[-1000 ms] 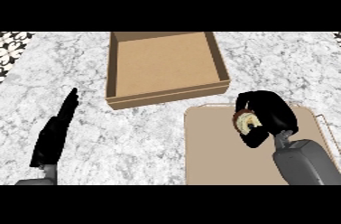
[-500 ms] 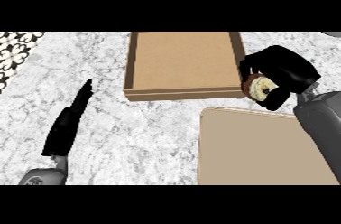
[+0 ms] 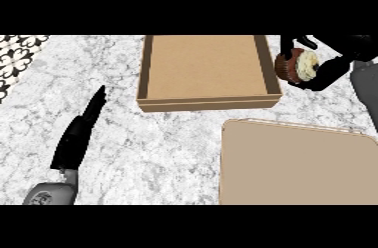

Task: Pick the cupcake from the tray and place it in the cardboard box

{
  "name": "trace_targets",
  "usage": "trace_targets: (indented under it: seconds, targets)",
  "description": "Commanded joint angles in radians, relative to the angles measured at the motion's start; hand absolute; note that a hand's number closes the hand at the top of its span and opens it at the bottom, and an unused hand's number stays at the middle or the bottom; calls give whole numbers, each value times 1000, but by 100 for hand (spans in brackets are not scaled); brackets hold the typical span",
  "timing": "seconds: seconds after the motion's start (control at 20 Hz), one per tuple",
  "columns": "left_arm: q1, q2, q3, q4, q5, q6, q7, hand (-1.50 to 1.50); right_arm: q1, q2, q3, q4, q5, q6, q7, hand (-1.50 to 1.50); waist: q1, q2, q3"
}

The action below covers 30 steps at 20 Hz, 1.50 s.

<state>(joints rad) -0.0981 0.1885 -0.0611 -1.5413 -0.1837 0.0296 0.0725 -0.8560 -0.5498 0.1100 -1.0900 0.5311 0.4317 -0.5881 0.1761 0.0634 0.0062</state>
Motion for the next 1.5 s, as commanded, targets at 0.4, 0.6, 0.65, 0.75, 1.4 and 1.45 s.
trace_targets:
  seconds: [0.4, 0.6, 0.65, 0.75, 1.4, 1.45]
  targets:
    - [-19, -14, 9, 61, -9, 16, -4, 0, -311, 51, -33, 363, -174, 162, -248, 150, -31, -12, -6]
    - [-4, -21, -7, 30, -33, 34, 11, 0, -413, 108, 5, 462, -159, 135, -224, 150, -40, -23, -6]
    - [-1, -13, 4, 40, -22, 25, 1, 0, -437, 128, 16, 482, -155, 131, -216, 150, -38, -22, -7]
    - [-3, -1, 22, 19, 1, 9, 19, 0, -509, 152, 22, 523, -159, 143, -182, 150, -42, -28, -7]
    - [25, -5, 31, -7, -18, 35, 39, 0, -591, 426, 168, 780, -13, -50, -175, 150, -71, -31, -7]
    - [40, -20, 21, 10, -22, 40, 22, 0, -566, 479, 186, 786, 8, -112, -164, 150, -85, -34, -8]
